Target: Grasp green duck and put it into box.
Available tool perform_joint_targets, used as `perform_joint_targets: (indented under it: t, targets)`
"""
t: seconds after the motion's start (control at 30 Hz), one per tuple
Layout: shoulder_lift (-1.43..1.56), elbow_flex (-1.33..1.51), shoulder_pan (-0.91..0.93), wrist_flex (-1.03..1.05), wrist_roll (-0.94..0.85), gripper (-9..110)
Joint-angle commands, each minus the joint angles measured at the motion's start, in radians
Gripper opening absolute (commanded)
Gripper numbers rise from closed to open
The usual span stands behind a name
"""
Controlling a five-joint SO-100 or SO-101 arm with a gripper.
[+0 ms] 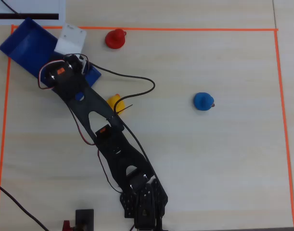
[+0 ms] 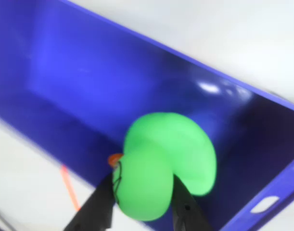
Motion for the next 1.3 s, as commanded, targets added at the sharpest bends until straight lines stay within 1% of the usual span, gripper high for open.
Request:
perform_joint_targets:
  t: [0.0, 0.17, 0.23, 0.3, 0.33, 0.43, 0.5, 0.57, 0.67, 0.77, 0.87, 0.97, 1.07, 1.27]
  targets:
    - [0.028, -0.083, -0.009, -0.003, -0.008, 20]
    - [0.091, -0.100, 0.005, 0.035, -0.015, 19]
    - [0.155, -0.095, 0.023, 0.051, -0.029, 13]
    - [0.258, -0.051, 0.051, 0.051, -0.038, 2]
    - [0.328, 0.003, 0.066, 0.038, -0.040, 0]
    - [0.634, 0.333, 0.117, -0.046, -0.083, 0]
    - [0.881, 0.647, 0.160, -0.176, -0.132, 0]
    - [1.092, 0.894, 0.210, -0.264, -0.186, 0]
    - [1.345, 1.163, 0.302, -0.319, -0.265, 0]
    - [1.608, 1.440, 0.416, -0.420, -0.379, 0]
    - [1.790, 1.612, 0.476, -0.399, -0.462, 0]
    - [1.988, 1.810, 0.492, -0.403, -0.546, 0]
    - [2.135, 2.000, 0.515, -0.434, -0.589, 0]
    - [2.318, 2.313, 0.563, -0.474, -0.634, 0]
